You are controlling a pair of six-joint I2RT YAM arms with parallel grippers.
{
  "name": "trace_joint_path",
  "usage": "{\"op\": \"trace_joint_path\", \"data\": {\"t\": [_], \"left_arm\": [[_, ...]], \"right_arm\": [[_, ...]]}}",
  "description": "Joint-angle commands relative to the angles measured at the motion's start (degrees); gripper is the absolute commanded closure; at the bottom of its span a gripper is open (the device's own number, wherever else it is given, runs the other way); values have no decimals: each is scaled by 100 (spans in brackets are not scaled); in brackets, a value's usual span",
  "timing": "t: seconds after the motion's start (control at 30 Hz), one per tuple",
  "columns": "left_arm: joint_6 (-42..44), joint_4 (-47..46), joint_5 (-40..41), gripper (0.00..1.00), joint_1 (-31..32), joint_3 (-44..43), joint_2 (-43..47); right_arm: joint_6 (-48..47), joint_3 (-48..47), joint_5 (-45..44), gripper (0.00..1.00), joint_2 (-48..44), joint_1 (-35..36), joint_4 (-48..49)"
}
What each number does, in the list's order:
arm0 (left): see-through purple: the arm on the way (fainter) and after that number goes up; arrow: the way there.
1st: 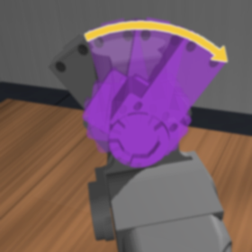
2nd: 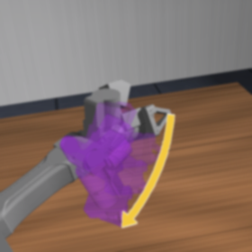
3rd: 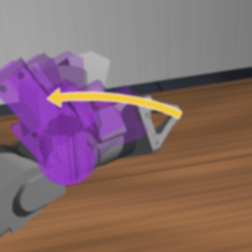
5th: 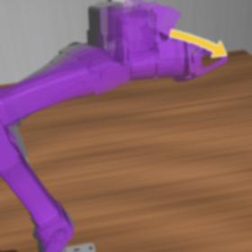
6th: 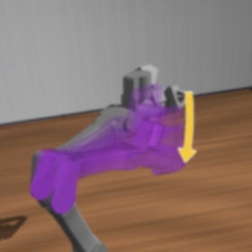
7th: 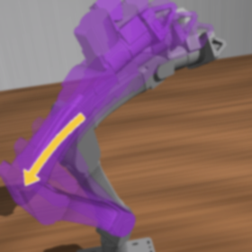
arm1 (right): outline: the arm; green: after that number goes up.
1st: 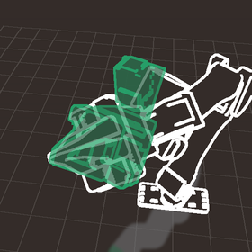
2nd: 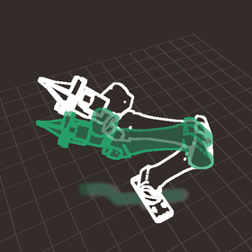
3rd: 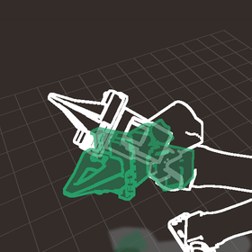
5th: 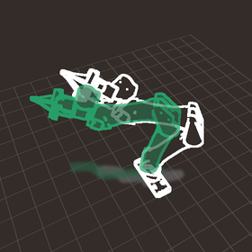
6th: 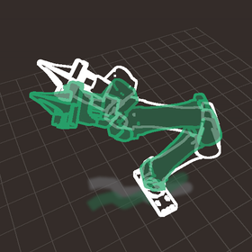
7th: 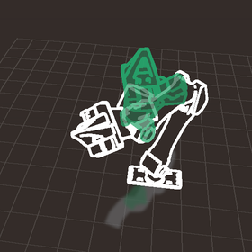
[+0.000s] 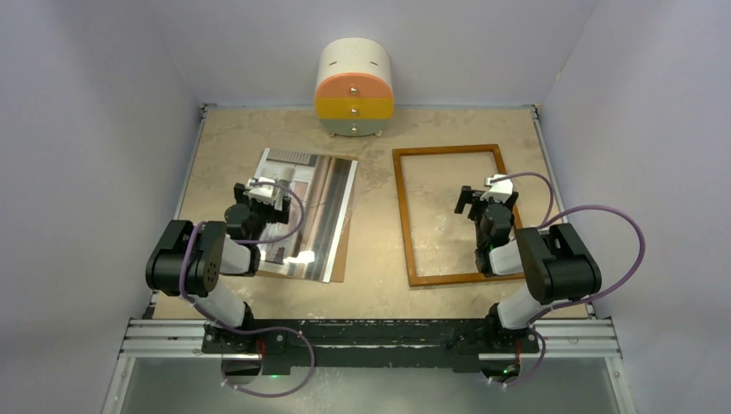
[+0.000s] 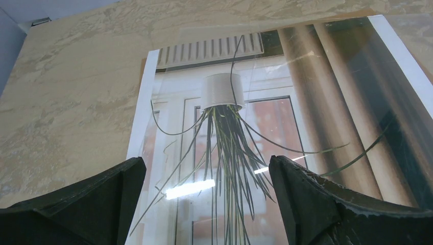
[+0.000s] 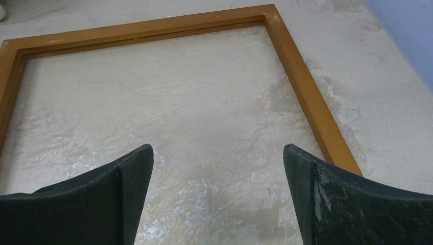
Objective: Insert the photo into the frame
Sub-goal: Turn over the photo frame at the center of the board.
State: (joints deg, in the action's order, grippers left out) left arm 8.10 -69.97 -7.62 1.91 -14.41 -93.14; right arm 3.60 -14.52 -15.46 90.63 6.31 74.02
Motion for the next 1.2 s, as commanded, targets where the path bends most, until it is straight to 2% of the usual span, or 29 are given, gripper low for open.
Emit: {"op": "trace_joint_path", "data": {"t": [0.0, 0.3, 0.37, 0.43, 0.47, 0.53, 0.6, 0.67, 0.7, 0.73, 0.77, 0.87, 0.93, 1.0, 1.07, 1.17], "left_arm": [[-36, -227, 23, 0, -7, -79, -6], [-64, -143, 36, 0, -19, -147, 62], [-130, 701, 138, 0, -45, -510, 301], [-68, 2416, 132, 0, -76, -1387, 466], [76, 3323, 10, 0, -71, -1863, 456], [327, 4803, -154, 0, -93, -2711, 382], [469, 5593, -227, 0, -137, -3189, 451], [364, 5846, -334, 0, -190, -3351, 657], [220, 5863, -408, 0, -367, -3386, 771], [76, 5937, -534, 0, -504, -3474, 846], [-22, 6111, -714, 0, -621, -3636, 865], [-219, 7171, -1105, 0, -846, -4339, 688], [-221, 7681, -1230, 0, -898, -4818, 509], [-190, 7876, -1323, 0, -911, -4966, 469], [-197, 7896, -1395, 0, -904, -4979, 488], [-206, 8061, -1494, 0, -903, -5085, 492]], "right_arm": [[-67, -51, 8, 1, -45, -23, 273], [19, -105, 36, 1, -41, -28, 125], [119, -133, -21, 1, -96, -90, 25], [96, -280, -496, 1, -265, -94, -242], [199, -664, -801, 1, -462, -94, -1114], [790, -1954, -1327, 1, -547, -90, -3791], [1072, -3215, -1856, 1, -199, -85, -5697], [1824, -3955, -2275, 1, 89, -91, -6778], [2193, -4094, -2512, 1, 53, -104, -7026], [2423, -4085, -2428, 1, -94, -149, -7064], [2559, -3941, -1938, 1, -349, -257, -6861], [2569, -3383, 138, 1, -1159, -600, -5949], [2432, -3405, 994, 1, -1289, -613, -5606], [2406, -3804, 1323, 1, -1088, -605, -5850], [2821, -4379, 1496, 1, -618, -605, -6575], [2621, -4820, 1640, 1, -200, -479, -7042]]}}
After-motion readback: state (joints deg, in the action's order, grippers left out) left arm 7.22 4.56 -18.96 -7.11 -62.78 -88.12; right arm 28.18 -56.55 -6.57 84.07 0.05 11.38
